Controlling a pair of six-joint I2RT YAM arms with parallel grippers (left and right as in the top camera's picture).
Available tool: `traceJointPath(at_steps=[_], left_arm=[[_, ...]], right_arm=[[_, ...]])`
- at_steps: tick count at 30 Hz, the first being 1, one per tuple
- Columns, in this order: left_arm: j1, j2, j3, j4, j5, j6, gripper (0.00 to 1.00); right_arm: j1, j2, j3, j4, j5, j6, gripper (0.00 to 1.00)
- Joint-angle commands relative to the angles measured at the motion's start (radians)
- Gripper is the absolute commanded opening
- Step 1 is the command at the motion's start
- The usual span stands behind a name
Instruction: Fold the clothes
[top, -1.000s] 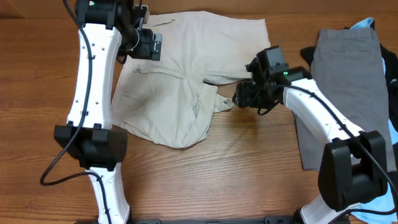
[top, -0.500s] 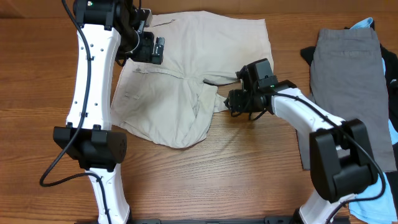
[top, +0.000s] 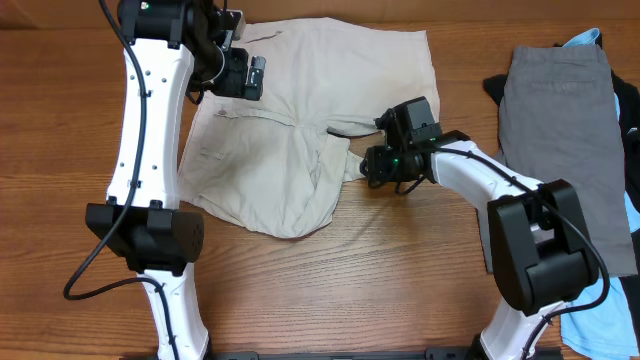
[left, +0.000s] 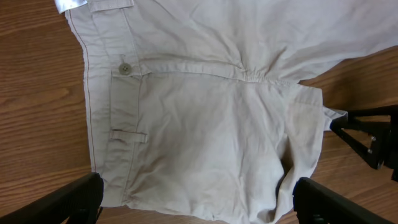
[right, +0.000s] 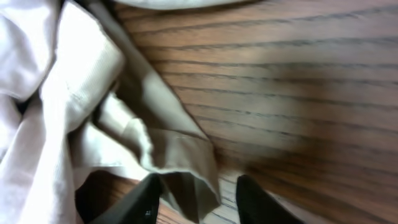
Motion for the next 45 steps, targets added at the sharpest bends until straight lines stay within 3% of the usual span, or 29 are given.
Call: traceJointPath(at_steps=[1,2,3,9,15,17,26,29,30,34,39,45], left_arm=[[-0.002,-0.011,0.014,0.001,0.019,0.022,1.0],[-0.002,-0.011,0.014,0.001,0.018,0.018,1.0],[-0.002,-0.011,0.014,0.0,0.019,0.014,1.0],[-0.002,-0.011,0.014,-0.027,0.018,0.015,1.0],[-0.002,-0.011,0.014,-0.044,0.014,0.023,1.0],[-0.002,-0.011,0.013,-0.045,0.013,0.024,1.0],[-0.002,-0.011,0.012,-0.063,-0.035,0.024,1.0],[-0.002,-0.011,0.012,-0.062,-0.035,0.024,1.0],[-0.002,-0.011,0.012,-0.062,-0.035,0.024,1.0],[-0.002,-0.011,0.012,-0.062,-0.035,0.024,1.0],[-0.002,-0.011,0.012,-0.053,-0.035,0.023,1.0],[-0.002,-0.011,0.012,-0.051,-0.035,0.024,1.0]], right_arm=[[0.0,0.008,-0.007,0.003,-0.065,-0.007,0.28],[0.0,0.008,-0.007,-0.003,-0.077,-0.014,0.2],[0.0,0.008,-0.005,-0.015,-0.077,-0.013,0.04],[-0.067,-0.084,0.106,-0.303,-0.019,-0.04,0.04],[-0.14,-0.138,0.451,-0.882,0.208,-0.031,0.04],[-0.14,-0.138,0.472,-0.993,0.285,0.019,0.04],[-0.154,-0.138,0.39,-1.041,0.336,0.052,0.05],[-0.195,-0.138,0.385,-0.979,0.377,0.047,0.06],[-0.209,-0.138,0.385,-0.941,0.386,0.046,0.12],[-0.273,-0.138,0.397,-0.85,0.365,0.045,0.77],[-0.293,-0.158,0.47,-0.843,0.161,-0.011,0.79],[-0.137,-0.14,0.411,-0.76,0.065,0.005,0.76]])
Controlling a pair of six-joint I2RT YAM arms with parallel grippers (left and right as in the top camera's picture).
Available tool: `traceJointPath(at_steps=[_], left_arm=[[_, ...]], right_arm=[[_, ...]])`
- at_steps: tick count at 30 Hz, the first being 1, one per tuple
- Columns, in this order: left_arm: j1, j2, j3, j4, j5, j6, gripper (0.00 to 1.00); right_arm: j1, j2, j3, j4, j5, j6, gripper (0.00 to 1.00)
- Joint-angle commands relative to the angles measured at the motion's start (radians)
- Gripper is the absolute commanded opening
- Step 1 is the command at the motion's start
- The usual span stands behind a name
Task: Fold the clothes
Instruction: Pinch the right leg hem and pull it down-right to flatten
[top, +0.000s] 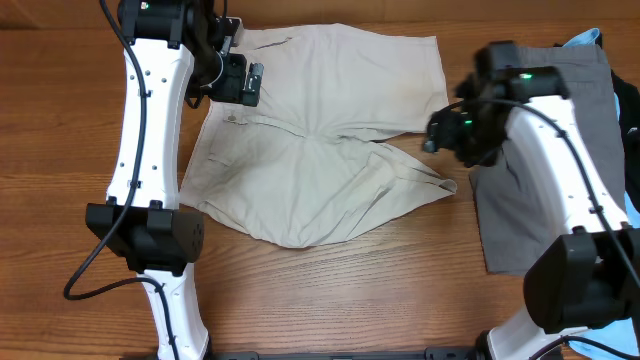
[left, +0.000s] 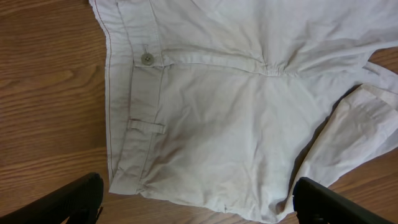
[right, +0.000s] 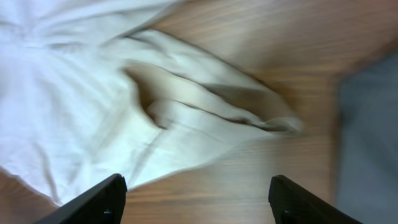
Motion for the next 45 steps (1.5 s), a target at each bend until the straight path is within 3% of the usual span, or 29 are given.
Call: traceJointPath(at_steps=[1,7,16,22,29,32,38,45], left_arm=[[-0.002,-0.011,0.012,0.002,-0.009,0.022,1.0],[-0.002,-0.01,0.012,0.006,-0.008,0.039,1.0],[-0.002,-0.01,0.012,0.029,-0.003,0.038,1.0],[-0.002,-0.01,0.012,0.037,-0.004,0.036,1.0],[-0.002,-0.01,0.012,0.046,-0.004,0.035,1.0],[-0.002,-0.01,0.012,0.045,-0.004,0.035,1.0],[-0.002,-0.01,0.012,0.045,-0.004,0.034,1.0],[-0.002,-0.01,0.012,0.027,-0.004,0.035,1.0]], right_arm=[[0.084,-0.01,-0.044,0.069,-0.06,0.031,0.75],[0.132,-0.006,-0.18,0.229,-0.054,0.116,0.65],[0.184,-0.002,-0.37,0.487,-0.064,0.116,0.66],[0.193,0.009,-0.402,0.553,-0.054,0.127,0.64],[0.198,0.009,-0.403,0.552,-0.053,0.127,0.41],[0.199,0.009,-0.403,0.532,-0.054,0.127,0.04],[0.184,-0.06,-0.367,0.326,-0.052,0.101,0.04],[0.159,-0.282,-0.35,-0.093,0.017,0.185,0.04]])
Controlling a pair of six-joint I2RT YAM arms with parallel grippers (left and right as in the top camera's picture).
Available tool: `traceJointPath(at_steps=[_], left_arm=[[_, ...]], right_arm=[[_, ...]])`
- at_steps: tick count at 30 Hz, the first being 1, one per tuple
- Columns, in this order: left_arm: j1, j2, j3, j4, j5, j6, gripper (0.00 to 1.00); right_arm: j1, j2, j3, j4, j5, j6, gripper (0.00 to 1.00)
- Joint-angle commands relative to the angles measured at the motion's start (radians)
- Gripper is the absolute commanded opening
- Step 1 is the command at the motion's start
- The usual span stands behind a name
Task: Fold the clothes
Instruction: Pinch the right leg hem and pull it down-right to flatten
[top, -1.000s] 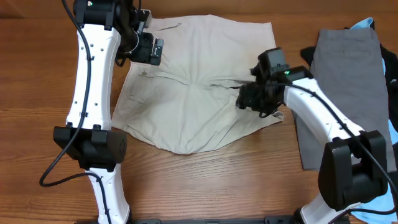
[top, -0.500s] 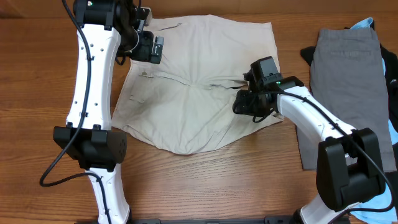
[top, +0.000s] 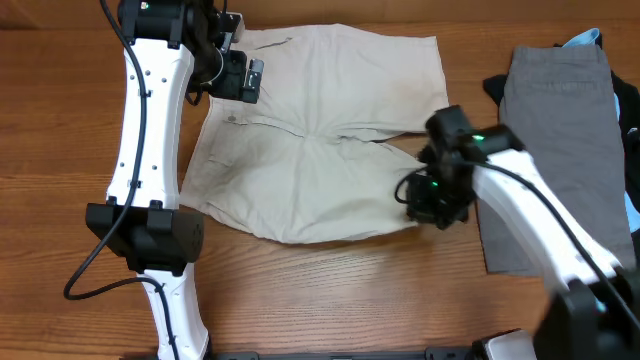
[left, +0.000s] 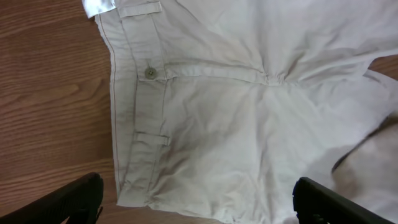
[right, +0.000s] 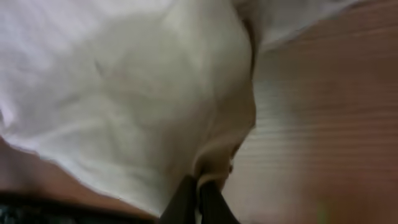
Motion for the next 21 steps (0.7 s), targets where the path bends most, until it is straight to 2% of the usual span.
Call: traceJointPath(at_steps=[1,5,12,17,19,21], left_arm=[[-0.002,-0.01,0.012,-0.013,0.001,0.016,1.0],[-0.002,-0.01,0.012,-0.032,0.0,0.017,1.0],[-0.001,-0.01,0.012,-0.066,-0.027,0.04,1.0],[-0.001,-0.01,0.012,-0.086,-0.059,0.042,1.0],[-0.001,-0.01,0.012,-0.085,-0.059,0.042,1.0],[-0.001,-0.01,0.012,-0.086,-0.059,0.042,1.0]], right_arm=[[-0.005,-0.081,0.029,-0.132,0.064,0.068,0.04],[0.01,-0.083,-0.012,-0.2,0.079,0.119,0.04],[0.042,-0.084,-0.268,-0.113,0.082,0.241,0.05],[0.045,-0.096,-0.317,-0.03,0.002,0.269,0.31],[0.045,-0.108,-0.272,0.063,-0.061,0.269,0.36],[0.045,-0.116,-0.218,0.12,-0.04,0.273,0.41]])
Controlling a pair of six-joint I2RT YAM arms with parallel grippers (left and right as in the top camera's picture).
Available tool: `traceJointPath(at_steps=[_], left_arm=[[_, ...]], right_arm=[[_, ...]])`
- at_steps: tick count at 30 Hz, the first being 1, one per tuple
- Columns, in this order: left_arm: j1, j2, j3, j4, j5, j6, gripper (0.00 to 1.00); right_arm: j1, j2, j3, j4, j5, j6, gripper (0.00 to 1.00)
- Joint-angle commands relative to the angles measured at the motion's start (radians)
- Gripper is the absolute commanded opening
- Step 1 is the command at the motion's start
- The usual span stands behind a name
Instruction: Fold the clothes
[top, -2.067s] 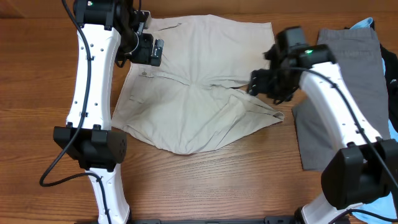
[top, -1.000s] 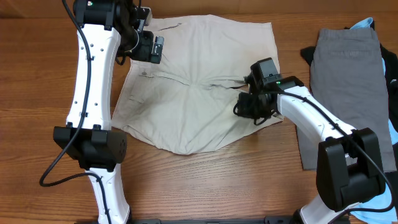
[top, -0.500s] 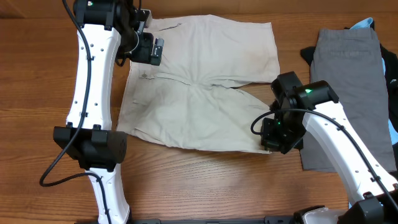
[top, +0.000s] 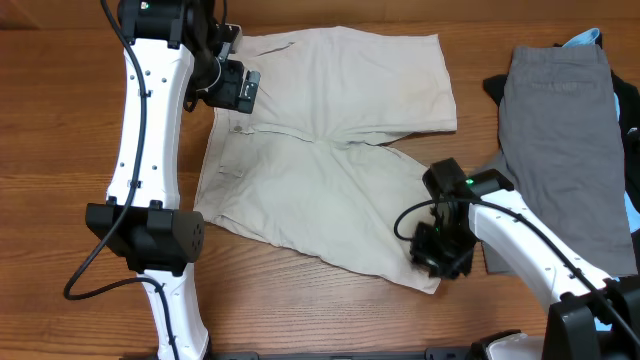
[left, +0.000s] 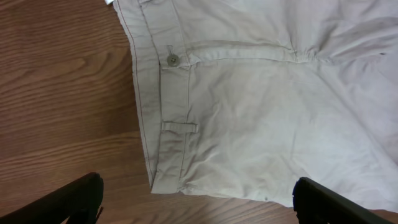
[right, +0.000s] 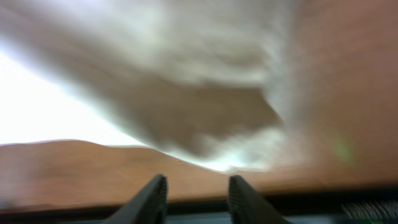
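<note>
Beige shorts (top: 320, 180) lie spread on the wooden table, waistband to the left and both legs pointing right. The lower leg stretches to the front right. My left gripper (top: 232, 88) hovers open over the waistband; in its wrist view the button and belt loop of the shorts (left: 249, 112) show above the wide-apart left gripper (left: 199, 202). My right gripper (top: 440, 258) sits at the lower leg's hem. The blurred right wrist view shows the right gripper (right: 198, 199) with its fingers apart over bare wood, the cloth just beyond them.
A grey garment (top: 560, 130) lies at the right side of the table, with a black piece (top: 495, 85) and a blue piece (top: 585, 40) showing beside it. The right arm's base stands at the front right edge.
My right gripper was shut on the lower leg's hem near the shorts' middle right. Now it is further front right, fingers apart, and that leg lies stretched out flat. The left gripper stayed put.
At first the lower leg was bunched under the shorts, my right gripper at its hem. Then the leg lay partly pulled out and the right gripper was open up near the grey garment. Later it was shut on the hem; now the leg lies spread.
</note>
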Motion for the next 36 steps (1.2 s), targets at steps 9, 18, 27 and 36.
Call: traceJointPath(at_steps=[9,18,27,36], left_arm=[[-0.001,-0.01,0.012,0.03,-0.016,0.016,1.0],[-0.001,-0.01,0.012,0.037,-0.016,0.016,1.0],[-0.001,-0.01,0.012,0.032,-0.013,0.016,1.0],[-0.001,-0.01,0.012,0.033,-0.013,0.016,1.0]], right_arm=[[-0.091,0.021,0.165,0.232,0.312,0.023,0.72],[-0.192,0.194,0.165,0.375,0.312,-0.035,0.57],[-0.192,0.288,0.153,0.46,0.321,-0.034,0.43],[-0.192,0.288,0.127,0.522,0.351,-0.034,0.04]])
